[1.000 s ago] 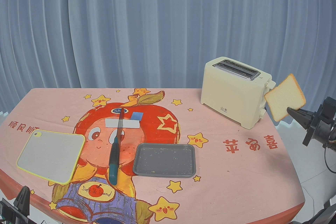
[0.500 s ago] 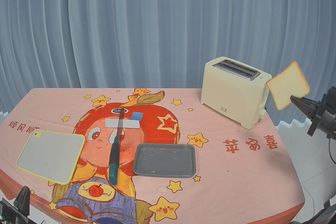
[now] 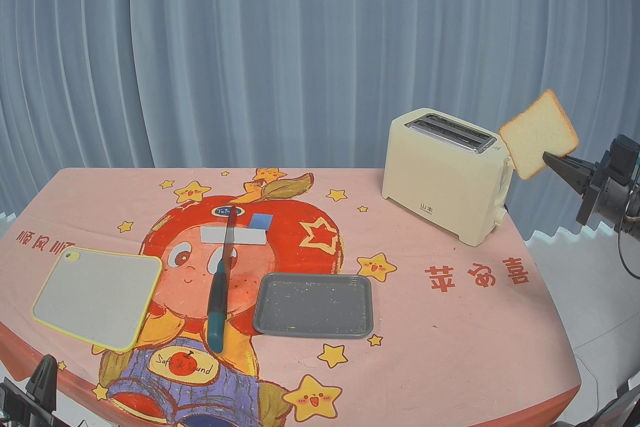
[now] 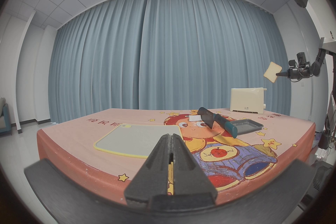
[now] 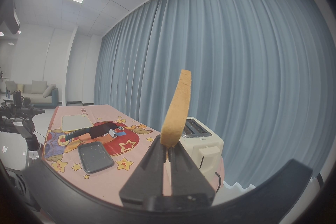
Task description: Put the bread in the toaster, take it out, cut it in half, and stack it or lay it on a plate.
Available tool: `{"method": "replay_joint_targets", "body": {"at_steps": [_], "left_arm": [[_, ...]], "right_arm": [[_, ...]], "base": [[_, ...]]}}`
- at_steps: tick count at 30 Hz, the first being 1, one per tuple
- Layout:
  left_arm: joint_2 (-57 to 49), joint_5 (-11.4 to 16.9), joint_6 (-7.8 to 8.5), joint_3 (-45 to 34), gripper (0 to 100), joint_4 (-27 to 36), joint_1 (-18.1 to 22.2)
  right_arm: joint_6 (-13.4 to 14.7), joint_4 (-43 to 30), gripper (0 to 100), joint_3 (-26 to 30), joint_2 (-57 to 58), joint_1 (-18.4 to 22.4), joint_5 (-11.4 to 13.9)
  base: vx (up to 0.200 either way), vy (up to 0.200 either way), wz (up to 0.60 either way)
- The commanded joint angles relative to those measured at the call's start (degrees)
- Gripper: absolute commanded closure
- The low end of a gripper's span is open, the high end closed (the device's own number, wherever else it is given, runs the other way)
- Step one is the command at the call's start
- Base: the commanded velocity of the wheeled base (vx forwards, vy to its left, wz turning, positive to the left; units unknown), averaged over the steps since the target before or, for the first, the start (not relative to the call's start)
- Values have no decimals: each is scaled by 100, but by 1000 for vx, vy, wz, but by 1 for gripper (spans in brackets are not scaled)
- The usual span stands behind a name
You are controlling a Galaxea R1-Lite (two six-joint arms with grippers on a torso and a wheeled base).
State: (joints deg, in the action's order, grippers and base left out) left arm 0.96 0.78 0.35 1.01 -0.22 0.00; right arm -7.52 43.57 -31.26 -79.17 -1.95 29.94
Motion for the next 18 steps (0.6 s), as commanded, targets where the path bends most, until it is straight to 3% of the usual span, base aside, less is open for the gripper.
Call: {"method": "replay_joint_targets", "body": {"at_steps": [1,3,18], "left_arm": [[-52,1,0,-101,100,-4,0],[-52,1,0,-101,100,-4,0],[-52,1,0,-101,100,-4,0]], "right_arm": [[-30,2,100,-284,-442,-16,91],[-92,2,100,-487,-609,-25,232],[-470,-6,100,-1867,-1795,-113,249]], "base": [[0,0,0],[0,0,0],[0,0,0]]}}
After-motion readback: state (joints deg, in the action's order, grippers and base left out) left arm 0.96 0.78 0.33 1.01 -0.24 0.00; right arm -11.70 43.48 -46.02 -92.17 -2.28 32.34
